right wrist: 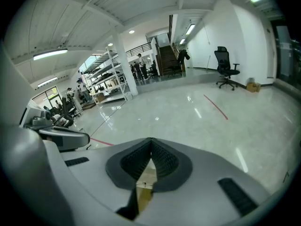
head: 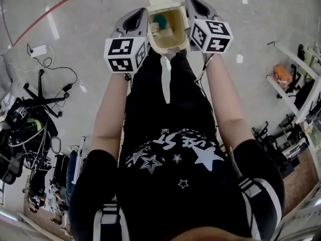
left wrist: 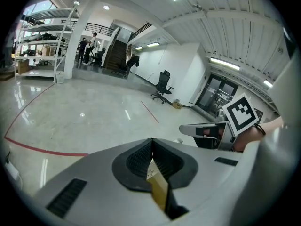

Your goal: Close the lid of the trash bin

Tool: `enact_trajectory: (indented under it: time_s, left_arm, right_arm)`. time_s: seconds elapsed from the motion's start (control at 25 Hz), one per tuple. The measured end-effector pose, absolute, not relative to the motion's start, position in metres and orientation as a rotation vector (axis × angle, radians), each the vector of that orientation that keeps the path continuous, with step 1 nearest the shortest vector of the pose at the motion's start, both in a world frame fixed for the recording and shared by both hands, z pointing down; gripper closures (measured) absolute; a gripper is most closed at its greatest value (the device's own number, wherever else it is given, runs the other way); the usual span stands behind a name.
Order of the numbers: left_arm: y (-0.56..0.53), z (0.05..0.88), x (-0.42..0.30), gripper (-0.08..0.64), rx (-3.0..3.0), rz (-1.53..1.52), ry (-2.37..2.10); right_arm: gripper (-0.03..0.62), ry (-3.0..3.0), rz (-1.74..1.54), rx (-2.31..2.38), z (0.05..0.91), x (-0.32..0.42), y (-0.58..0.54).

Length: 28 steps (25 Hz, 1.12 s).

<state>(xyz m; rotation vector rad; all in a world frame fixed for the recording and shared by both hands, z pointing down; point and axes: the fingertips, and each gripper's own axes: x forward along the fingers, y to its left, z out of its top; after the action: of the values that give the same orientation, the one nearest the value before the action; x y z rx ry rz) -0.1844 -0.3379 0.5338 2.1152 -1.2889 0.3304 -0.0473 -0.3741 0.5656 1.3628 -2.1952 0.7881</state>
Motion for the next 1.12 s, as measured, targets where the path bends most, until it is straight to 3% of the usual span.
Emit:
enact_trajectory:
  time_s: [1.12]
  left_arm:
    - [-0.302, 0.577, -0.158, 0.548, 2.051, 0.425, -1.282]
  right_arm:
    - [0.586, -2.209, 1.041, 1.132, 0.599, -0.037, -0.326]
